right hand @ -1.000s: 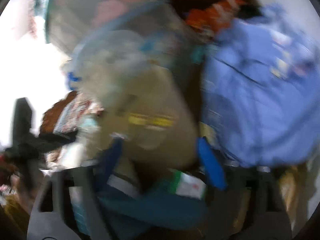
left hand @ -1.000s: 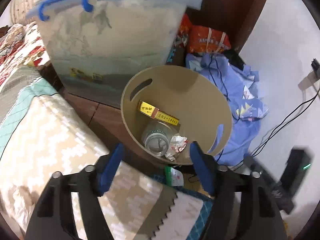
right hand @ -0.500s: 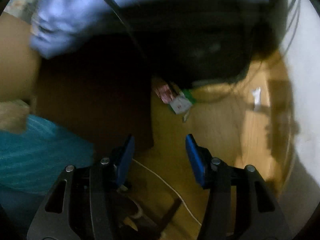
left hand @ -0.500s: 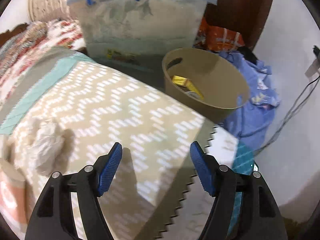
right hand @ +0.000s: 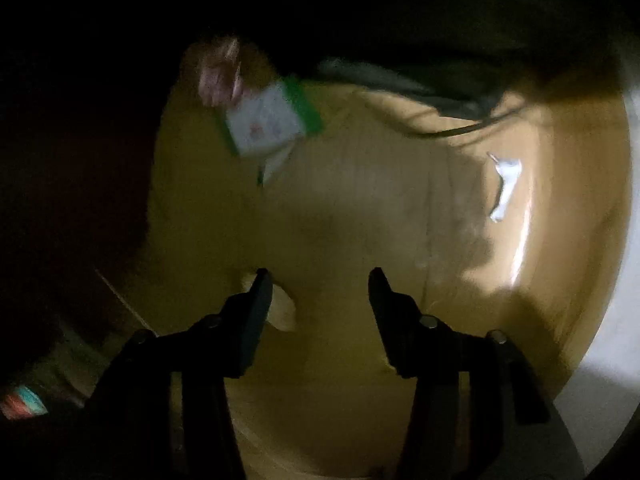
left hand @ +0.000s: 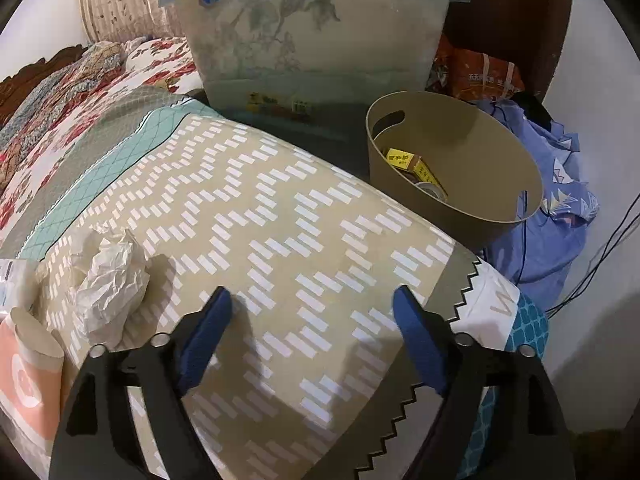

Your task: Collect trash

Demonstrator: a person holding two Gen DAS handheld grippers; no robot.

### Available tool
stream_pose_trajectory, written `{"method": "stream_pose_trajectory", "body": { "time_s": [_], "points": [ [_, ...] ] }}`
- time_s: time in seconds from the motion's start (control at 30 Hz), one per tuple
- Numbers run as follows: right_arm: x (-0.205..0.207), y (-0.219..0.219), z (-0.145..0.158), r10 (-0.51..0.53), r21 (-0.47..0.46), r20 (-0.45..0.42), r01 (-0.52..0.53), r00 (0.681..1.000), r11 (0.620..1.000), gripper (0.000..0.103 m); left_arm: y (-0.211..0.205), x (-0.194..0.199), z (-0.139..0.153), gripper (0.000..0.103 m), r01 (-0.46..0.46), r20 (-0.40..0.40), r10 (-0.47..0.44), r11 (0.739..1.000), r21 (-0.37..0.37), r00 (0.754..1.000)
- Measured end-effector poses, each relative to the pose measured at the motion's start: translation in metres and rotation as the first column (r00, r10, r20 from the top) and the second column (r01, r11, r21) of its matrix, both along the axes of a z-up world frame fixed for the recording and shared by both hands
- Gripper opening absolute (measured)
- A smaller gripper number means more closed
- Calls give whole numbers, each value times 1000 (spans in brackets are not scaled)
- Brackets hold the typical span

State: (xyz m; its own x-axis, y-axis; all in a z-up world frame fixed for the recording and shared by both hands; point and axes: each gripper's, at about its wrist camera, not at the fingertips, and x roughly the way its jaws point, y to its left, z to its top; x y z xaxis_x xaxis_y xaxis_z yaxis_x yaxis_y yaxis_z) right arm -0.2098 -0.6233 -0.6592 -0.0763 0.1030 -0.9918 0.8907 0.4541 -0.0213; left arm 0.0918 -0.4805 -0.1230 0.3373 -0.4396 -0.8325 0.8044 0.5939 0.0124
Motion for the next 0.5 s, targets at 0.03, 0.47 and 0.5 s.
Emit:
{"method": "stream_pose_trajectory", "body": {
  "time_s": [0.03,0.47,0.5],
  "points": [
    [5,5,-6,38,-5,-21,-38,999,999,50,0,1,0,82,-2,-2,2,1000,0,1000],
    [81,-48,-79,266,-103,-182,-288,947,952,80,-9,0,-5,95,10,-6,-10,1000,30,1000],
    [86,-49,-82,300,-107,-195,-324,934,940,80,-9,0,-5,95,10,-5,-10,999,30,1000]
  ]
}}
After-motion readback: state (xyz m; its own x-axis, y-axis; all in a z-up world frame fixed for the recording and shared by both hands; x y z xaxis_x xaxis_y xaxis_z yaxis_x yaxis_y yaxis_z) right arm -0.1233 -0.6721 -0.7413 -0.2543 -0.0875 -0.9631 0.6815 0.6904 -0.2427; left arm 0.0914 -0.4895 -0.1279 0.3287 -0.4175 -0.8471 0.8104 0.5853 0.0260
